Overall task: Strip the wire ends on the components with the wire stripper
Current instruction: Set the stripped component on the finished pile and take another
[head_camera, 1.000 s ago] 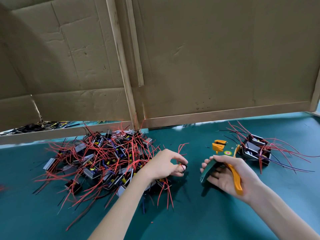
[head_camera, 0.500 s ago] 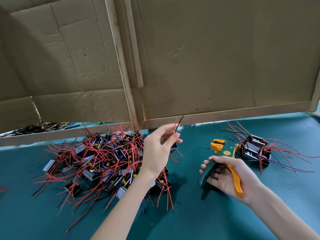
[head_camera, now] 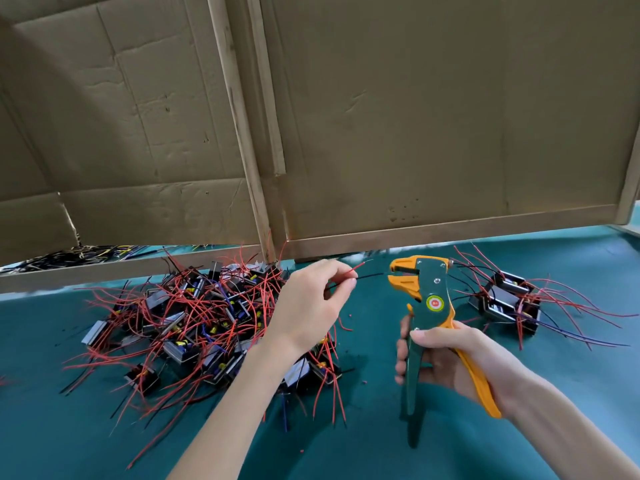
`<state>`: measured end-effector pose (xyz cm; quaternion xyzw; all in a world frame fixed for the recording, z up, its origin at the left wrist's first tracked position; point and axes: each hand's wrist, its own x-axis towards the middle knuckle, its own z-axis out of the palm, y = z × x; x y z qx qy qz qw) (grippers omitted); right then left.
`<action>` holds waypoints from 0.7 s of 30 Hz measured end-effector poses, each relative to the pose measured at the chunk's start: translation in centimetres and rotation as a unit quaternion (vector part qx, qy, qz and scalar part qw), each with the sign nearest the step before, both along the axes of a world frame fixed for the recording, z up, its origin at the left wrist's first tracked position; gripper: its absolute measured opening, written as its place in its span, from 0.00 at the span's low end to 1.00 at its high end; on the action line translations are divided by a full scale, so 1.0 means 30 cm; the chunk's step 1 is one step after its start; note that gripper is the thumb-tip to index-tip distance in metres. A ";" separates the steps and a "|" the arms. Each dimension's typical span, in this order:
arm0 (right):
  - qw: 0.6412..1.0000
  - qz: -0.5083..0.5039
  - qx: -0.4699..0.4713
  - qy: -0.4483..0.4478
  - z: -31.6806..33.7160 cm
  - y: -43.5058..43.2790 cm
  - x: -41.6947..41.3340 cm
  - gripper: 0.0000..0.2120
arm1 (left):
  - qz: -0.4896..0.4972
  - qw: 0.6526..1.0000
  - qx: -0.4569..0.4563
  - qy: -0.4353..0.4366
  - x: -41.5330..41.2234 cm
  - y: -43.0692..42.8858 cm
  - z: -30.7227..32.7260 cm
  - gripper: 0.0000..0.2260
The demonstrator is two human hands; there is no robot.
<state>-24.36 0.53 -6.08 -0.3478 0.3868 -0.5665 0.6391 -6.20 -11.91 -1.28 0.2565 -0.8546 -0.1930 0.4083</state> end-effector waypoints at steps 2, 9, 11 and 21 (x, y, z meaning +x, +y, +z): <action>1.000 0.017 -0.008 0.018 -0.005 -0.002 0.006 0.19 | -0.001 1.000 -0.005 0.022 0.001 -0.002 0.001 0.03; 0.997 0.046 -0.036 0.048 0.007 0.011 0.026 0.16 | -0.049 0.995 0.072 0.045 0.011 -0.002 0.014 0.06; 0.997 0.050 -0.040 0.046 0.009 0.014 0.028 0.15 | -0.084 0.989 0.108 0.047 0.015 0.003 0.020 0.09; 0.994 0.078 -0.061 0.056 0.013 0.026 0.039 0.14 | -0.136 0.968 0.205 0.057 0.029 -0.003 0.034 0.06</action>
